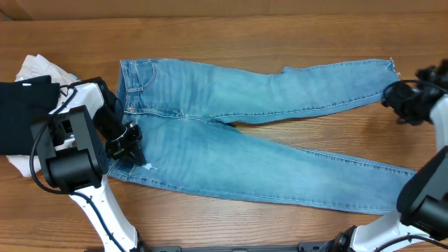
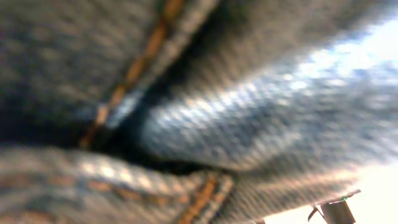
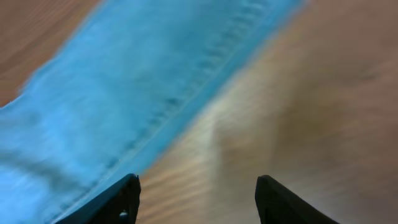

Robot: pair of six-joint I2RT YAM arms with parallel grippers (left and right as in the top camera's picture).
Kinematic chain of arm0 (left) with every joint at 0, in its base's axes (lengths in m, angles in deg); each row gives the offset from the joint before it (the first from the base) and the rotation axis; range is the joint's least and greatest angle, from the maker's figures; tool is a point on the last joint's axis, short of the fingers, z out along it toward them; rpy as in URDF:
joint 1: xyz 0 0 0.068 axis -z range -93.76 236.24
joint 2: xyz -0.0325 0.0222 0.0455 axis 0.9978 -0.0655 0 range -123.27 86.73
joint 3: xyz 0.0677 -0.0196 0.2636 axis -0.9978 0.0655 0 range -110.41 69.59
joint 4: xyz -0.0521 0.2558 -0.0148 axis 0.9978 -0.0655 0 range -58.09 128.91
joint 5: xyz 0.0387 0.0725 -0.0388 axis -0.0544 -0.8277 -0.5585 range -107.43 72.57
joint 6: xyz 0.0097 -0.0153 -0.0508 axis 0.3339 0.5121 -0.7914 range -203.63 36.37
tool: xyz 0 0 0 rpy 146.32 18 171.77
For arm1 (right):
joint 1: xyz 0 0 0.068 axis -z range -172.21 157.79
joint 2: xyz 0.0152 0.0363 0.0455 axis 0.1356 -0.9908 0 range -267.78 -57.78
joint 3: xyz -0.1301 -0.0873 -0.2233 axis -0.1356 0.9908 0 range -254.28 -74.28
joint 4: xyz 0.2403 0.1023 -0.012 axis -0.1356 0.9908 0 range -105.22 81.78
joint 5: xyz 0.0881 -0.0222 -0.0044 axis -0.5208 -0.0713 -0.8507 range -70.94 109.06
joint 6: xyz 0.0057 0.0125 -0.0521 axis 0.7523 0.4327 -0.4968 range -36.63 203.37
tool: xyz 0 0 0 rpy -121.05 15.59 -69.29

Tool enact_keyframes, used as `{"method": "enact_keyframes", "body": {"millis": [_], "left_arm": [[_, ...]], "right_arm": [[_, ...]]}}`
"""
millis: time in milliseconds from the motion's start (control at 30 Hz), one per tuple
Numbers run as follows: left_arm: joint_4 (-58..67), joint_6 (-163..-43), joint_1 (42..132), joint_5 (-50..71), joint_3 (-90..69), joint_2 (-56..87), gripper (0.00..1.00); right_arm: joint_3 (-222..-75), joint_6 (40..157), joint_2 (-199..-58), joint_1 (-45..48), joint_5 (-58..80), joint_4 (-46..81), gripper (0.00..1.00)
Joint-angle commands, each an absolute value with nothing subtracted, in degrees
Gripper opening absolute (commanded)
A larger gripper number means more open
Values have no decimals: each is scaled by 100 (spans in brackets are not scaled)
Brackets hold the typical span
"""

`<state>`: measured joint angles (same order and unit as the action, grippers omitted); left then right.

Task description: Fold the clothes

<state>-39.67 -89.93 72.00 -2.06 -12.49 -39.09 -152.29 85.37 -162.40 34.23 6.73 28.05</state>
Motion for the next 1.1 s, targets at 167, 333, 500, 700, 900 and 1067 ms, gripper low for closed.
{"method": "enact_keyframes", "body": {"millis": [167, 333, 500, 700, 900, 1067], "left_arm": [[-2796, -9000, 7331, 387, -1179, -2292, 38], [-1714, -8941, 7849, 492, -1179, -1783, 53], [-877, -8943, 8387, 487, -1179, -2115, 52], [-437, -9164, 8551, 489, -1179, -2795, 52], [-324, -9312, 8470, -81, -1179, -3177, 50], [-464, -9467, 8243, -431, -1179, -3208, 52]], "right_arm": [[-15229, 8334, -16594, 2829, 504, 1848, 65], [-15229, 8596, -16983, 2815, 404, 1299, 65], [-15229, 8594, -17396, 2748, 240, 1078, 66], [-15229, 8594, -17752, 2619, 238, 860, 73], [-15229, 8594, -17761, 2525, 244, 403, 75], [-15229, 8594, -17916, 2512, 356, 167, 75]]}}
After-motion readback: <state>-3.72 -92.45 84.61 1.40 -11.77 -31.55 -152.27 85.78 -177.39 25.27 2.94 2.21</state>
